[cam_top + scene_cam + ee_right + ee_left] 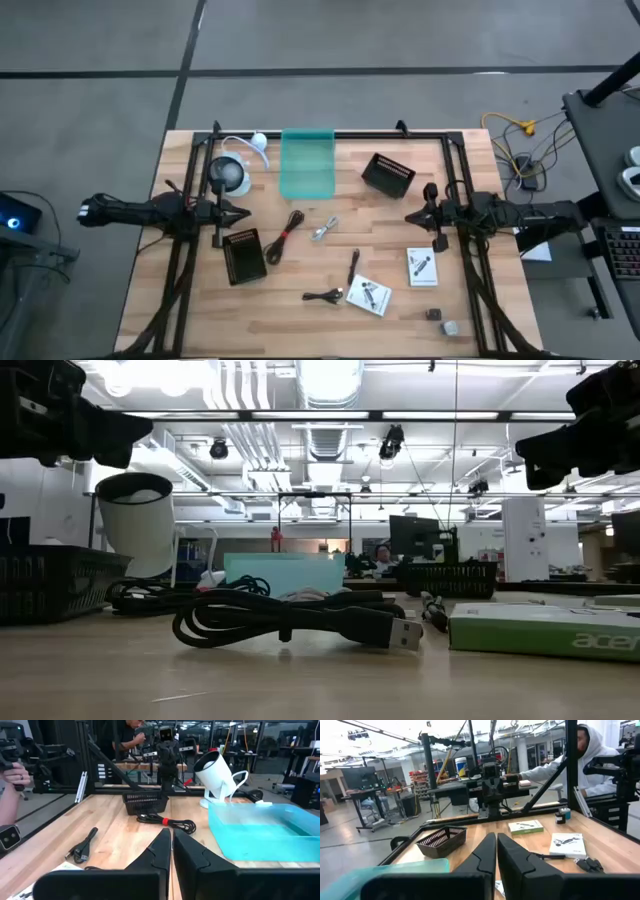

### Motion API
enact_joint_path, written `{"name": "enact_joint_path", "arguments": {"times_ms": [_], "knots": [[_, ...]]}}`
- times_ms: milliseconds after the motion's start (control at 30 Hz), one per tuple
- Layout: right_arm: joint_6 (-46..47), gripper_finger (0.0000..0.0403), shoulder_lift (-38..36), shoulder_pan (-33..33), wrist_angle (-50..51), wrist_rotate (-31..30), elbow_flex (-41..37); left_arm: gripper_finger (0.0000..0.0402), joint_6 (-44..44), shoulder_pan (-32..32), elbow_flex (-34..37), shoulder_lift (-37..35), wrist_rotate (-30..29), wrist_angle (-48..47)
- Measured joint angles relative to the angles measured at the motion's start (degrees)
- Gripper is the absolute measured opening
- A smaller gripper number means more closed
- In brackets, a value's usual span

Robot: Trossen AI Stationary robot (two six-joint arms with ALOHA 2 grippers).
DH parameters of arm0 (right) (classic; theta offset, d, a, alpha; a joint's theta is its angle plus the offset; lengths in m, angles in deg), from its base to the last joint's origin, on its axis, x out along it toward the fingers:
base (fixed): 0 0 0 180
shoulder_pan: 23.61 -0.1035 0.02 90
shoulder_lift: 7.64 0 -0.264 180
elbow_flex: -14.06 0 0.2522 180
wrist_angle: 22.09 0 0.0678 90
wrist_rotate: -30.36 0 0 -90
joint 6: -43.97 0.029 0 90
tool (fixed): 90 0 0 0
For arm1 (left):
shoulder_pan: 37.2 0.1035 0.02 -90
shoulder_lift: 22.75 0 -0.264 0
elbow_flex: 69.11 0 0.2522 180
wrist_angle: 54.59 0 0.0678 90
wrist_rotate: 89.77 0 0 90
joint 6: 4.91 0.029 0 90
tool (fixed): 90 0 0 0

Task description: Pick and place items into bin

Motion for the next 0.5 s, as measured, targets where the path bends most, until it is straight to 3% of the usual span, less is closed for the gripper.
{"name": "enact_joint_path", "arguments": {"times_ms": [500], "knots": [[-0.25,0.0023,0.06,0.0,-2.01,-2.0,-0.02,0.0,-2.58,0.0,0.92,-0.13,-0.57,0.11]]}}
